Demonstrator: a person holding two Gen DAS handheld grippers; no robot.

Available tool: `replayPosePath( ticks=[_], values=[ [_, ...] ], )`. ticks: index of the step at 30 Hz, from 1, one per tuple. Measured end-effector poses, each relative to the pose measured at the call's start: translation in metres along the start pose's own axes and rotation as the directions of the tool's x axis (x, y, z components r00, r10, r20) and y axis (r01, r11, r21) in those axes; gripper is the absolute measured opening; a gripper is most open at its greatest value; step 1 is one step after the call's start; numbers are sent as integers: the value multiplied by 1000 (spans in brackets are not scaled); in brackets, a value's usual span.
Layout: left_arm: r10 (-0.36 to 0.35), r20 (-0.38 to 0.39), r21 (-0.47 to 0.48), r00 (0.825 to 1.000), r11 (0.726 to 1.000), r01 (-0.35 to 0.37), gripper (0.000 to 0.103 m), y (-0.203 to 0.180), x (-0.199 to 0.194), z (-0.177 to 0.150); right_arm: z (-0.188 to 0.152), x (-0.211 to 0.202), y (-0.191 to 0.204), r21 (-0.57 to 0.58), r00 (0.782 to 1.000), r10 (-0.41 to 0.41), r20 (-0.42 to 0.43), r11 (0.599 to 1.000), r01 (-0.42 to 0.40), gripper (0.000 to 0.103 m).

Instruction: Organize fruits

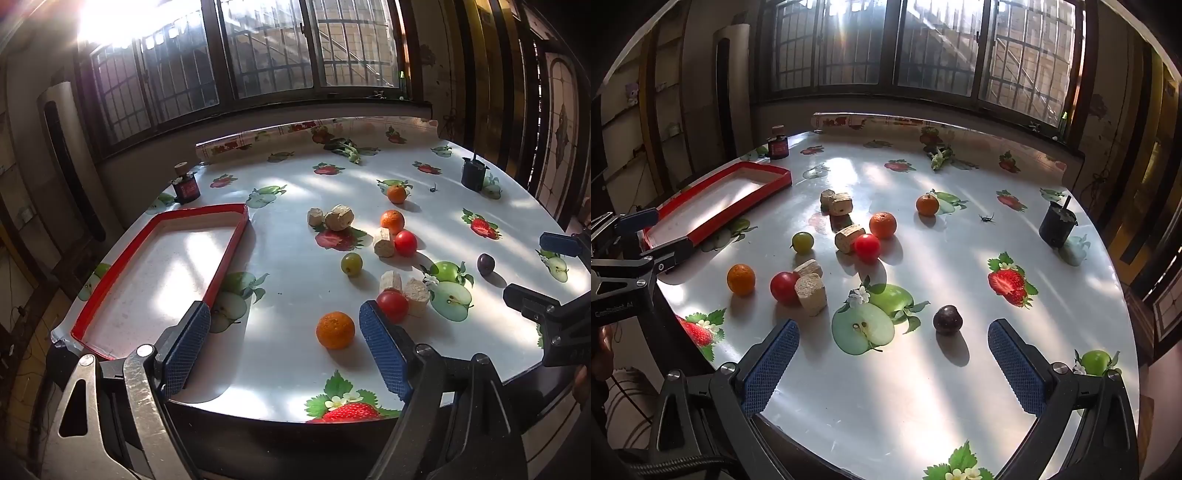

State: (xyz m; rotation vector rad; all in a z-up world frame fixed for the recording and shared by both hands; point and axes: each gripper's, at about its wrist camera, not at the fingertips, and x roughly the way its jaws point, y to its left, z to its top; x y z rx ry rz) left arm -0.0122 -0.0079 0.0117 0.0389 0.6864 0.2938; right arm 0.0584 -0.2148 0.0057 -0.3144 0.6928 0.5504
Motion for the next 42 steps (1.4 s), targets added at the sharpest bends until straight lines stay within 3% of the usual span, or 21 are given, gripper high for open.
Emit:
replayPosePath(
  ticks=[18,27,32,42],
  values=[
    [-28,-14,-11,1000,1000,28,83,-1,4,-1,-2,-2,-7,14,1000,-16,-1,1000,16,103],
    [-100,-52,-30,994,995,98,83,-6,13,-4,-5,1,-14,32,1000,-14,17,999,13,103],
    [-146,-93,-38,985,989,143,83,-10,24,-8,-8,7,-20,38,1000,-2,-22,999,3,103],
    [-169,-151,-37,974,986,165,83,-13,47,-8,-9,26,-27,67,996,36,-82,997,-31,103]
  ],
)
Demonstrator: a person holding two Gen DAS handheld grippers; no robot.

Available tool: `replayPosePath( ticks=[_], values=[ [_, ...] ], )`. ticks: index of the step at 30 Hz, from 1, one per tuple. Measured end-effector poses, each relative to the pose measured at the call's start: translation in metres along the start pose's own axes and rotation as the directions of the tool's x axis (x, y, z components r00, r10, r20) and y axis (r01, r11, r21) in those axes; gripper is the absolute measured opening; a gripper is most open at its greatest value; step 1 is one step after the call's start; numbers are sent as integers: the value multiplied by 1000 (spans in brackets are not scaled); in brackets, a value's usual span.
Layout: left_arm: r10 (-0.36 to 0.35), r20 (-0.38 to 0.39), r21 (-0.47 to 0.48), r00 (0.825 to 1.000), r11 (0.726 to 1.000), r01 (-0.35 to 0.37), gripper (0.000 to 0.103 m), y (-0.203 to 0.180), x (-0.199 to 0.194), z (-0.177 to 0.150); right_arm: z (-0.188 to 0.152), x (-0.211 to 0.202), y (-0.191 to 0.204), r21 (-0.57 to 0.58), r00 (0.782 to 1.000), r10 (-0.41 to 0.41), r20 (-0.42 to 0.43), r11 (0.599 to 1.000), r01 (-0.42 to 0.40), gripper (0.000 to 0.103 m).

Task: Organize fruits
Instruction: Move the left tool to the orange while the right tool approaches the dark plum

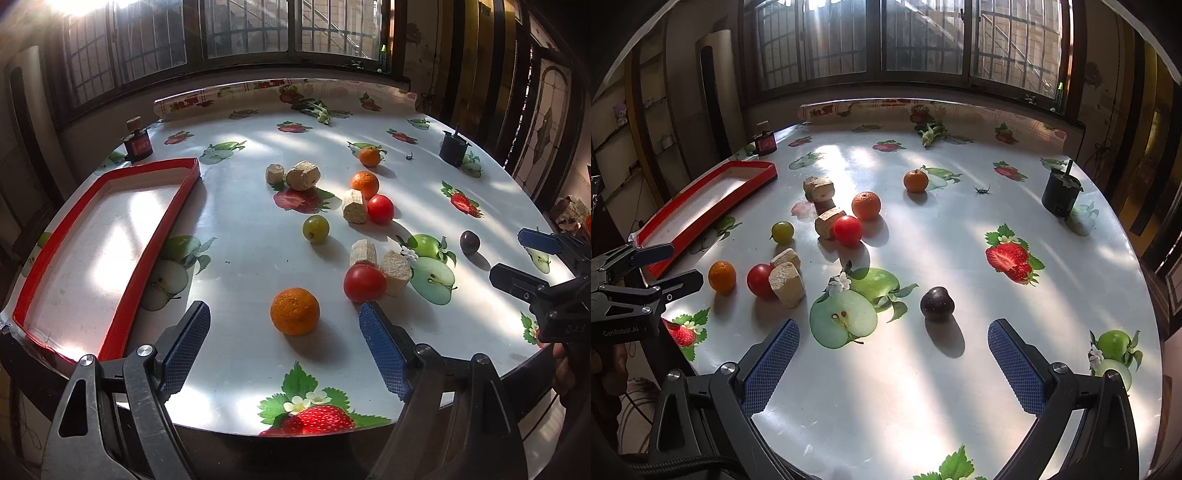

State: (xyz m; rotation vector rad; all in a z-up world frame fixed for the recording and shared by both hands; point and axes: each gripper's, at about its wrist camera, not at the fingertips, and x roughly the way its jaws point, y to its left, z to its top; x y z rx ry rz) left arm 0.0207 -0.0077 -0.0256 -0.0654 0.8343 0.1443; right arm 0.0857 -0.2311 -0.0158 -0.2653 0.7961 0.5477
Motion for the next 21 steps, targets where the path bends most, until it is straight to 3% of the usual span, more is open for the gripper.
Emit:
replayPosePath(
  ticks=[4,6,11,13,15,18,21],
  values=[
    [-32,-38,-24,999,999,32,82,6,14,2,4,11,-6,17,1000,9,-13,1000,-9,101],
    [-57,-59,-36,997,998,55,73,9,21,3,6,19,-11,32,1000,19,-25,999,-18,99],
    [-85,-100,-33,991,996,82,57,7,36,4,9,43,-28,95,996,46,-80,995,-38,75],
    [-105,-122,-36,987,994,101,44,7,42,3,9,53,-31,115,992,56,-109,992,-43,65],
    [-122,-139,-43,983,992,117,40,8,48,2,9,59,-32,130,989,70,-132,990,-53,58],
    [-117,-129,-29,985,993,115,37,7,49,3,10,60,-29,124,989,61,-133,991,-45,57],
    [-127,-128,-20,984,992,126,32,7,49,3,12,60,-27,118,992,47,-115,992,-33,44]
  ],
)
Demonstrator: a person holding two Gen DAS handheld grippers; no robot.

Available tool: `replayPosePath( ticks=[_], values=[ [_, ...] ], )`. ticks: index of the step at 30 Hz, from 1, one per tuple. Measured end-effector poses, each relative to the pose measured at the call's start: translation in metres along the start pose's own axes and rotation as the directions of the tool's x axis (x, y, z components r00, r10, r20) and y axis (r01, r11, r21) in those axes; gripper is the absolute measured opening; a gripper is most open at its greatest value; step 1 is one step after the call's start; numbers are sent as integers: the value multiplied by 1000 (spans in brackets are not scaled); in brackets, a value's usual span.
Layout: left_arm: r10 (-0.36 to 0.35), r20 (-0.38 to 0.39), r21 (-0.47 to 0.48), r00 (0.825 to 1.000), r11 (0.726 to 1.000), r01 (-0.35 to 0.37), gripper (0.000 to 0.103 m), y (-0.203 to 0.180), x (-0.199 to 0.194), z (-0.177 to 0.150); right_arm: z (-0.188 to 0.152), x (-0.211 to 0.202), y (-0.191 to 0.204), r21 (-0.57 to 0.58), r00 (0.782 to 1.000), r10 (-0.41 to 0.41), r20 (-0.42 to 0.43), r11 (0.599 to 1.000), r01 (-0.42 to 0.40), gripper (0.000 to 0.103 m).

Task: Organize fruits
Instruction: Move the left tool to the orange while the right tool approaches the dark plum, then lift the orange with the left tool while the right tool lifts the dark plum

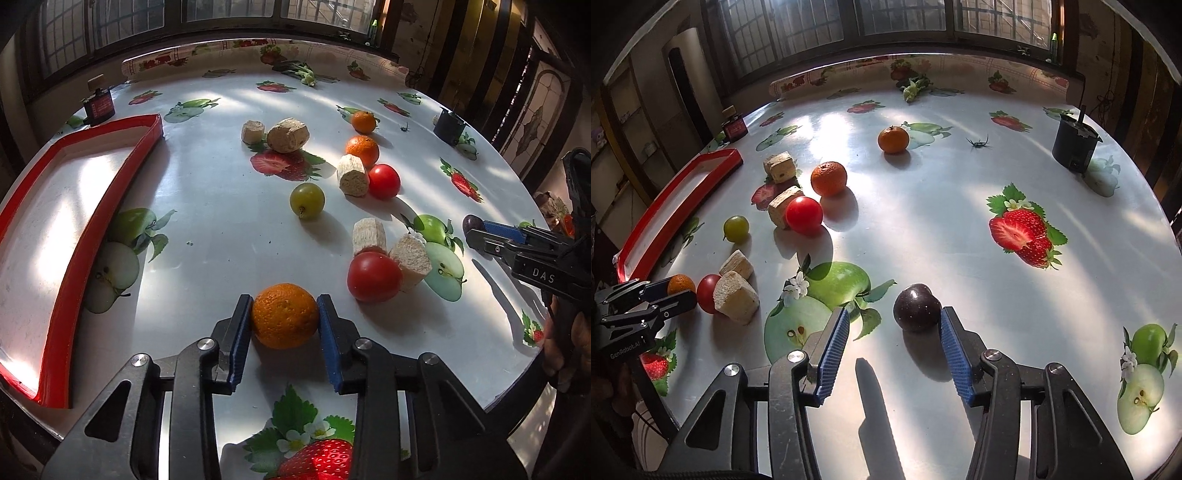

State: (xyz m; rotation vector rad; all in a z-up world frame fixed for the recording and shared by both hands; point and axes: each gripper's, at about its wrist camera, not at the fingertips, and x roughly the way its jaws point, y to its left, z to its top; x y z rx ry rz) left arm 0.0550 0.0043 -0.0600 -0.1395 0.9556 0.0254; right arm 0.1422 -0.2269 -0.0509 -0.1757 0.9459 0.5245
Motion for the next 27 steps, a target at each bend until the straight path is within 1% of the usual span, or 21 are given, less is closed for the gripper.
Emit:
replayPosePath(
  ticks=[1,2,3,4,7,9,10,11,12,15,18,21,23,24,25,27],
  values=[
    [1,1,5,1000,1000,-1,32,0,0,0,0,-2,0,-3,1000,-14,6,1000,14,34],
    [1,2,7,1000,1000,-1,32,0,0,-1,0,-4,0,-3,1000,-17,16,1000,17,30],
    [-1,1,6,1000,1000,1,32,0,-1,0,0,-7,-1,2,1000,-8,25,1000,8,21],
    [-7,0,4,1000,1000,7,32,1,-1,0,1,-9,-2,7,1000,3,31,1000,-3,16],
    [-20,2,2,1000,1000,20,32,2,-3,-1,0,-13,-1,6,999,17,29,1000,-17,11],
    [-27,-1,1,1000,1000,27,32,2,-2,-2,-1,-14,2,-2,1000,11,27,1000,-11,11],
    [-27,2,2,1000,1000,27,32,2,-3,-3,-1,-13,2,-4,1000,4,19,1000,-4,13],
    [-28,0,5,1000,1000,28,32,1,-3,-3,-1,-11,2,-3,1000,-7,7,1000,7,17],
    [-30,0,6,1000,1000,30,32,1,-3,-4,-1,-9,1,1,1000,-21,5,1000,21,25],
    [-36,-2,5,999,999,36,32,1,-4,-5,1,-4,-1,2,998,-53,-15,999,53,26],
    [-39,-2,4,999,999,40,32,0,-4,-5,6,0,-3,7,998,-58,-28,998,58,27],
    [-47,-3,8,999,999,47,32,-1,-5,-5,10,8,-4,-1,995,-74,-69,997,75,36],
    [-51,0,12,999,999,51,32,-2,-6,-5,11,12,-7,15,995,-74,-71,997,76,34],
    [-53,4,13,999,998,53,32,-3,-8,-5,11,9,-8,26,996,-63,-55,998,65,28],
    [-54,10,14,998,998,54,32,-2,-10,-5,11,4,-9,30,998,-46,-44,998,47,26],
    [-59,20,13,998,998,59,32,-1,-14,-3,11,-5,-7,33,1000,-2,-26,999,3,26]
  ],
)
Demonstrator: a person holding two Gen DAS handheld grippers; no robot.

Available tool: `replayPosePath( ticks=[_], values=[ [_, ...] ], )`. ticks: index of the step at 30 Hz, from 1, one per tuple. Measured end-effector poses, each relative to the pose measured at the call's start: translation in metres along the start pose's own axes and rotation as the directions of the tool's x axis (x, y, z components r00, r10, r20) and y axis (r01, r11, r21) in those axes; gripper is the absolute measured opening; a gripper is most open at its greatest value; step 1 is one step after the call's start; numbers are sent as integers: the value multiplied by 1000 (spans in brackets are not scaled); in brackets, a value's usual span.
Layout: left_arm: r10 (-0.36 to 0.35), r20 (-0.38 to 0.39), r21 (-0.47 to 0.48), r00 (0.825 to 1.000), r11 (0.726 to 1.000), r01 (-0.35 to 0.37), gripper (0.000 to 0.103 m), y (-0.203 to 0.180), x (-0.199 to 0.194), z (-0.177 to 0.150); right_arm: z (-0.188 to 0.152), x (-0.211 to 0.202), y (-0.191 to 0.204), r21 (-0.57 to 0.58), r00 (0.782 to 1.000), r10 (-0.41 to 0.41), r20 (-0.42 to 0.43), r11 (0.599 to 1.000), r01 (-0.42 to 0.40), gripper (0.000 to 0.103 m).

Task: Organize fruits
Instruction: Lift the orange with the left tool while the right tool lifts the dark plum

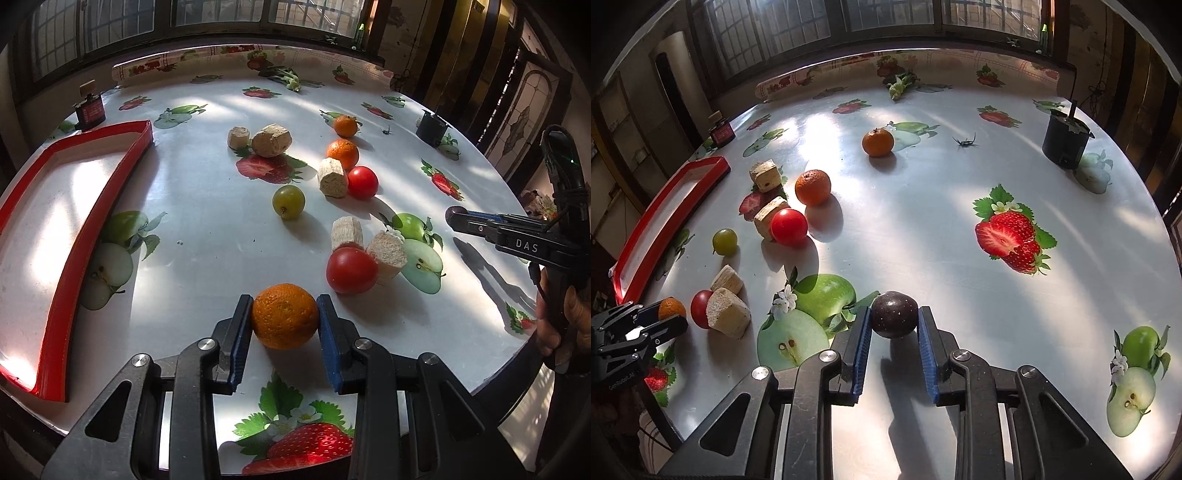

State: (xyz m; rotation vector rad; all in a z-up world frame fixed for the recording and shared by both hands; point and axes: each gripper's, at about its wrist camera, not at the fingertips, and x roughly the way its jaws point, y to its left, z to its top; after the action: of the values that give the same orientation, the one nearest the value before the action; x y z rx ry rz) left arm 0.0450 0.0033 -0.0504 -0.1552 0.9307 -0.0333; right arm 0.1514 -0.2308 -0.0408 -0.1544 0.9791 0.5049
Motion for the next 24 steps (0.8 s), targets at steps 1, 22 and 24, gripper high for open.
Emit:
replayPosePath(
  ticks=[1,22,24],
  values=[
    [0,6,0,1000,1000,0,32,1,-2,1,0,-4,3,-11,1000,-1,9,1000,1,25],
    [81,96,-107,992,992,-71,32,56,-55,-1,22,-28,104,-200,982,178,59,966,-163,25],
    [98,102,-121,990,989,-85,32,65,-60,-1,25,-26,115,-215,979,198,55,960,-182,25]
  ],
)
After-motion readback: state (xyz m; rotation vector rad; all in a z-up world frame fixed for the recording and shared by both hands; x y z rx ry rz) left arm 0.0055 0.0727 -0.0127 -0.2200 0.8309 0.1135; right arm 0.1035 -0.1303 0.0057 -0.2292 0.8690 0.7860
